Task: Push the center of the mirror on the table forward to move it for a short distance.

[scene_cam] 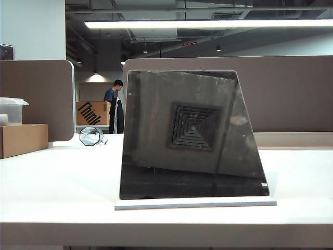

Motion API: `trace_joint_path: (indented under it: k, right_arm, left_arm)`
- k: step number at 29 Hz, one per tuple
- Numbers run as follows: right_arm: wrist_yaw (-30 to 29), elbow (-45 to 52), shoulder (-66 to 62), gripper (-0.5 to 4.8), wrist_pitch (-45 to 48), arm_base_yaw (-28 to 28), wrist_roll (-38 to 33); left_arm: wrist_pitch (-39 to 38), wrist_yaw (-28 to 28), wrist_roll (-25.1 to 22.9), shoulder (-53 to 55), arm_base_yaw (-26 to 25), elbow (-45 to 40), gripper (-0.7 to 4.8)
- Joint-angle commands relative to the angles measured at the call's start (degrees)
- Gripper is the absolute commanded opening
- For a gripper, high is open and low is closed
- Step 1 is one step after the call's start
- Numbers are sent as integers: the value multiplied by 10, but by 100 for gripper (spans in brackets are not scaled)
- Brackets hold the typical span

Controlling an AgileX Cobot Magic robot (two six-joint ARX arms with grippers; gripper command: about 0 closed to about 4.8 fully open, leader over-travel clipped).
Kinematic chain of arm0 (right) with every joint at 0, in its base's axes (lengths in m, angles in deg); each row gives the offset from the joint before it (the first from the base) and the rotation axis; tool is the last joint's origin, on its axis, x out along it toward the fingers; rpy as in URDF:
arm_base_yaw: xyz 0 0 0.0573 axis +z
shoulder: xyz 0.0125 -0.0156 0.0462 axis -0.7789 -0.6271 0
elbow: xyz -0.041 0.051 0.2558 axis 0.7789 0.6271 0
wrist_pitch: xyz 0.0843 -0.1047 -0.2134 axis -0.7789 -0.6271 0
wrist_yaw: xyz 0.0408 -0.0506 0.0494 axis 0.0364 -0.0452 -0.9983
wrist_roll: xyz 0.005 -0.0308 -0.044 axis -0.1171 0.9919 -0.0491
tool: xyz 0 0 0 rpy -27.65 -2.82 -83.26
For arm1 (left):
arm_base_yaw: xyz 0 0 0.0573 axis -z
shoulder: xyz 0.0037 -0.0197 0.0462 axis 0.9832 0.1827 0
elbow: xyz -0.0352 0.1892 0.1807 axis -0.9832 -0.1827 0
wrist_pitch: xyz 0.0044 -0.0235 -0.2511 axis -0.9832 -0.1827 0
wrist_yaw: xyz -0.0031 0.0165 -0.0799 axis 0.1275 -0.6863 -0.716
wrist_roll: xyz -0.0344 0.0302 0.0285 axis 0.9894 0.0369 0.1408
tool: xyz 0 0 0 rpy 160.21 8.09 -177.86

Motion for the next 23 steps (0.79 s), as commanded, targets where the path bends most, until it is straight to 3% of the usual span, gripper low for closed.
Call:
trace_joint_path:
  k: [1, 8, 12, 15, 17, 19, 23]
  right_arm:
    - [0, 0, 0, 0, 6, 0, 2]
    - [0, 0, 0, 0, 6, 0, 2]
    - [-2, 0, 0, 0, 6, 0, -27]
    - [-19, 0, 0, 1, 9, 1, -149]
    - [-76, 0, 0, 1, 33, 1, -228]
    - [-145, -5, 0, -1, 64, 1, -285]
    - [-170, -55, -1, -3, 52, 3, -333]
  left_arm:
    - [5, -2, 0, 0, 0, 0, -5]
    - [5, -2, 0, 0, 9, -1, -5]
    - [5, 2, 0, 0, 120, -1, -5]
    - [5, 2, 0, 0, 268, -1, -5]
    - [5, -9, 0, 0, 344, 0, -5]
    - [5, -40, 0, 0, 388, 0, -5]
    - [5, -78, 0, 0, 392, 0, -5]
